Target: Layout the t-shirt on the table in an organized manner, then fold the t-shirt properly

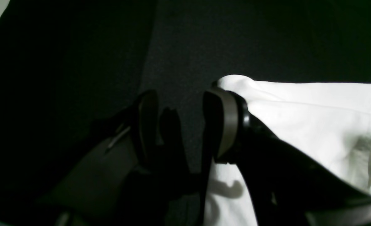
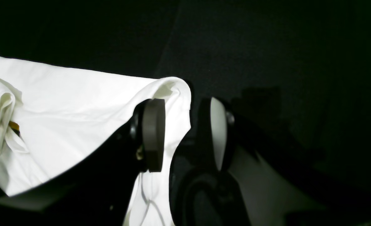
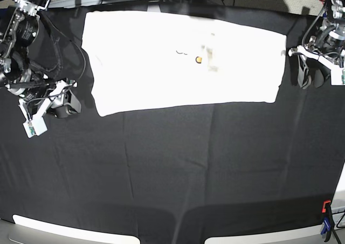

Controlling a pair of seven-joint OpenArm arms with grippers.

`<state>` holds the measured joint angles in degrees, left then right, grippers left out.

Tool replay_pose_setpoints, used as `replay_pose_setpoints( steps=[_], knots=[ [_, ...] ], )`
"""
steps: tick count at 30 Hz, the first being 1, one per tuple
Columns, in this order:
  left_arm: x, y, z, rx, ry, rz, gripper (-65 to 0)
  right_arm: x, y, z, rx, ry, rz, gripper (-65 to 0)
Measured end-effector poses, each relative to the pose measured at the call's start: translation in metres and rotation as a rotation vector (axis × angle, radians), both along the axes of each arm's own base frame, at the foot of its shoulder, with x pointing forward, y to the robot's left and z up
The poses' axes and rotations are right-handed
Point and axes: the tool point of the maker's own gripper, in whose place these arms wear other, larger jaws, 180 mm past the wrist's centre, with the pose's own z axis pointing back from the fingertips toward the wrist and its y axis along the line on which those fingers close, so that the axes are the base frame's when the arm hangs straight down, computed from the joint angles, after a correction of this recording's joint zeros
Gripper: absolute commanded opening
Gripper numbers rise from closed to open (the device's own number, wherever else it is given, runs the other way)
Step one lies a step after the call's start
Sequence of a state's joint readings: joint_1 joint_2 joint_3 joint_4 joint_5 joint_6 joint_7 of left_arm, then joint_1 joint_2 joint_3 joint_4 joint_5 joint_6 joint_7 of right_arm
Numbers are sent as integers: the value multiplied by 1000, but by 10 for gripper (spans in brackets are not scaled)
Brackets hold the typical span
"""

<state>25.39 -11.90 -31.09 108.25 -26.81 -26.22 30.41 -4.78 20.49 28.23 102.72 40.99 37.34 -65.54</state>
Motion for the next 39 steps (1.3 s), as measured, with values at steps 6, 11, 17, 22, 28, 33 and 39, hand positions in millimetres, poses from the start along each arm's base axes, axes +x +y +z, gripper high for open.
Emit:
replay_pose_setpoints(
  steps=[6,11,17,22,28,33,39],
  knots=[
    [0,0,0,0,0,0,-396,0,0,0,0,0,0,-413],
    [0,0,0,0,0,0,-396,0,0,0,0,0,0,-413],
    [0,0,0,0,0,0,-396,-4,-16,-10,-97,43,-34,-413],
    [0,0,0,4,2,0,-396,-30,-13,-31,-80,117,-20,-413],
    [0,0,0,5,2,0,-396,-53,5,-40,25,117,17,-413],
    [0,1,-1,7,3,0,-396,-69,5,-50,31,150,12,-413],
    [0,1,-1,7,3,0,-396,-72,4,-53,34,161,9,-413]
  ],
)
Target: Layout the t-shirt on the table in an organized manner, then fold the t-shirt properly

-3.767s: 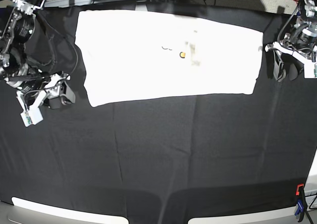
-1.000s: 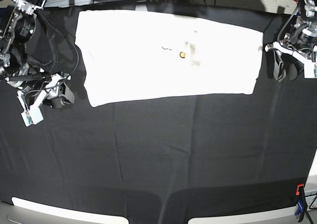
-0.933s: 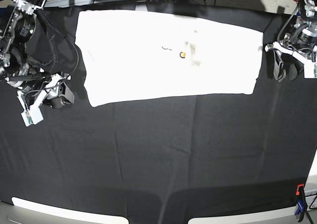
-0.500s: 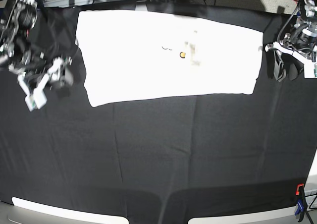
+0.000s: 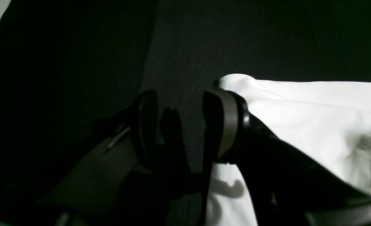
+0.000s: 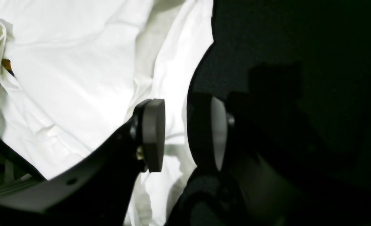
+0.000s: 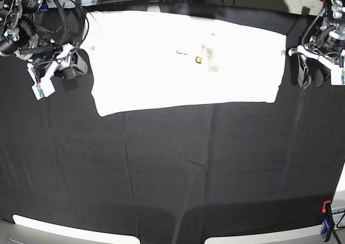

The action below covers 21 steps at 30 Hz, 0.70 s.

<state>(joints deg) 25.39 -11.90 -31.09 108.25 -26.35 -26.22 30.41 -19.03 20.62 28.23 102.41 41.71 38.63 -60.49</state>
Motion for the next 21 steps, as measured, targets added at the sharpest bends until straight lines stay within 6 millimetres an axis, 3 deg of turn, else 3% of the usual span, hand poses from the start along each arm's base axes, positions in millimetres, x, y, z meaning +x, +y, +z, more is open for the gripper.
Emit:
replay_pose_setpoints(
  steps=[9,21],
  knots=[
    [0,0,0,0,0,0,-396,-8,-8,-21,38,58,-45,-413],
    [0,0,0,0,0,0,-396,-10,-10,-26,47,74,-55,-413]
  ],
)
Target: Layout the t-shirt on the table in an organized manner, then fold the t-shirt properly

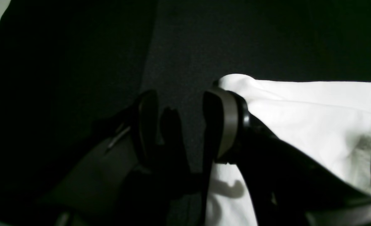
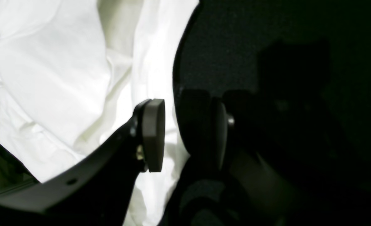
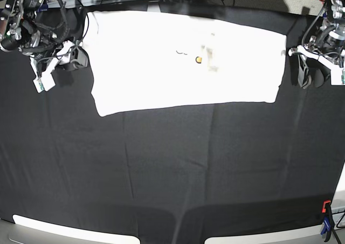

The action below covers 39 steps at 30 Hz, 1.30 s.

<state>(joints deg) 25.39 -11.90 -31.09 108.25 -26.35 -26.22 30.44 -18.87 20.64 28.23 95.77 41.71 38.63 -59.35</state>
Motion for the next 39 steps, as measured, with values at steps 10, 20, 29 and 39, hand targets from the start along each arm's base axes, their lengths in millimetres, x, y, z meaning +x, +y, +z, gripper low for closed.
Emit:
replay_pose_setpoints(
  steps=[10,20,29,39],
  knots=[
    [0,0,0,0,0,0,-396,-1,0,-1,-2,6,1,-413],
    [0,0,0,0,0,0,-396,-1,0,-1,-4,9,2,-413],
    [0,0,0,0,-1,0,-396,-2,0,-1,-3,10,3,-413],
    [0,0,0,0,-1,0,-396,5,4,5,31,-30,-6,-412]
  ],
)
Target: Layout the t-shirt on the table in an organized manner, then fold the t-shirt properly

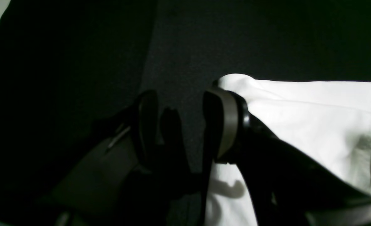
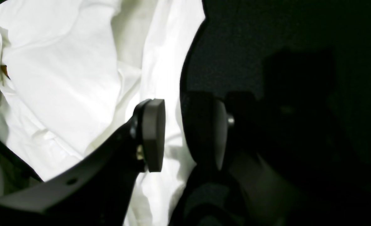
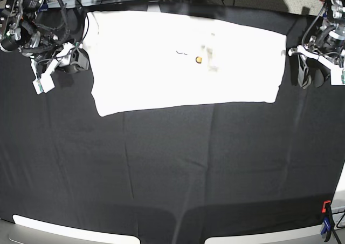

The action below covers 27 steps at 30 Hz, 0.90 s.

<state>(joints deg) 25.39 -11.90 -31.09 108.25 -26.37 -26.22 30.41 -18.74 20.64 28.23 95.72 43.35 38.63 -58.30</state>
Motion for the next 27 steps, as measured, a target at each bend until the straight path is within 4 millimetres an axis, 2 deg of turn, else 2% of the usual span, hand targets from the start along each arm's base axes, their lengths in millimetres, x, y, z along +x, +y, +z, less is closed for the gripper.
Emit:
replay_pose_setpoints(
  steps=[4,8,15,19,27],
  knots=[
    [0,0,0,0,0,0,-396,3,0,2,0,-7,0,-412],
    [0,0,0,0,0,0,-396,-10,1,-9,-17,76,23,-412],
    [0,0,0,0,0,0,-396,-18,33,-26,49,105,-8,-412],
    [0,0,0,0,0,0,-396,-19,35,-32,27,106,-22,-412],
    [0,0,0,0,0,0,-396,-15,33,-30,19,81,-31,-413]
  ],
)
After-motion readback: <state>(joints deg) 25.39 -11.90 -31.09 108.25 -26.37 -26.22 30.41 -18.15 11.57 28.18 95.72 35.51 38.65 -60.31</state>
